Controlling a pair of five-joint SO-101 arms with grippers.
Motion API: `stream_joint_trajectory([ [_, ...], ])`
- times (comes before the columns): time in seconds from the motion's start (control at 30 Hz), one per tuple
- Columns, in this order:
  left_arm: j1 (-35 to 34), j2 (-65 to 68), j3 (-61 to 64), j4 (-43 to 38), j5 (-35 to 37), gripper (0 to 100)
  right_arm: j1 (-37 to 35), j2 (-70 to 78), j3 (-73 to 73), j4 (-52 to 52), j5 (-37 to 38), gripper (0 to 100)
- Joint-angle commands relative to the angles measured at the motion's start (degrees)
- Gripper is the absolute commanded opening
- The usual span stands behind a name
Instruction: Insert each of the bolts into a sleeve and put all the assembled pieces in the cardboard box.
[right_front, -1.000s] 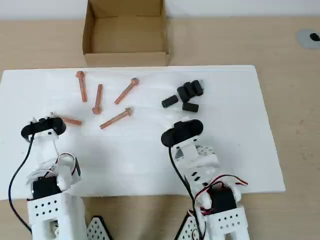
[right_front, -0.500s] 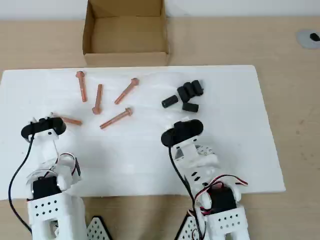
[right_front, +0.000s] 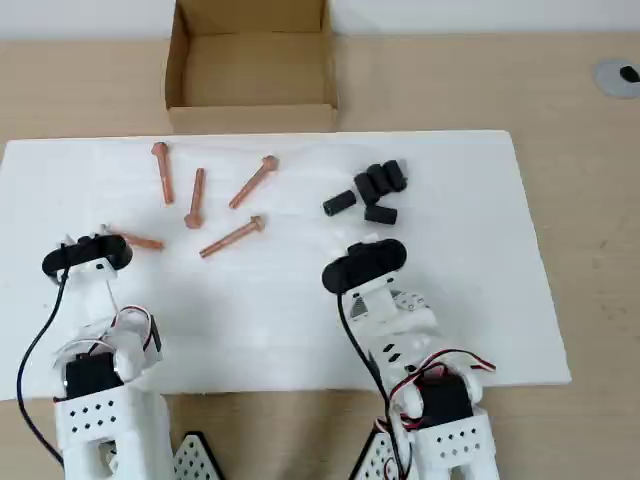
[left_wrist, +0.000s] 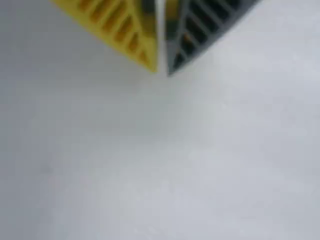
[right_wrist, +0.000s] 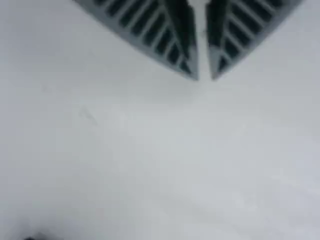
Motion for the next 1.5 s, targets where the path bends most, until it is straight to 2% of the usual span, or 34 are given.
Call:
stream_joint_trajectory([
  [0.0, -0.4, 0.1, -0.4, -0.5, 0.0, 1, 0.7, -6.0, -0.1, 0.0, 0.5, 0.9],
  [1.33, -1.1, 0.1, -0.3, -0.9, -0.1, 1, -2.2, -6.0, -0.2, -0.1, 0.1, 0.9],
  [1.47, -1.1, 0.7, -8.0, -0.5, 0.0, 1, -0.2, -5.3, -3.0, 0.7, -2.2, 0.9],
])
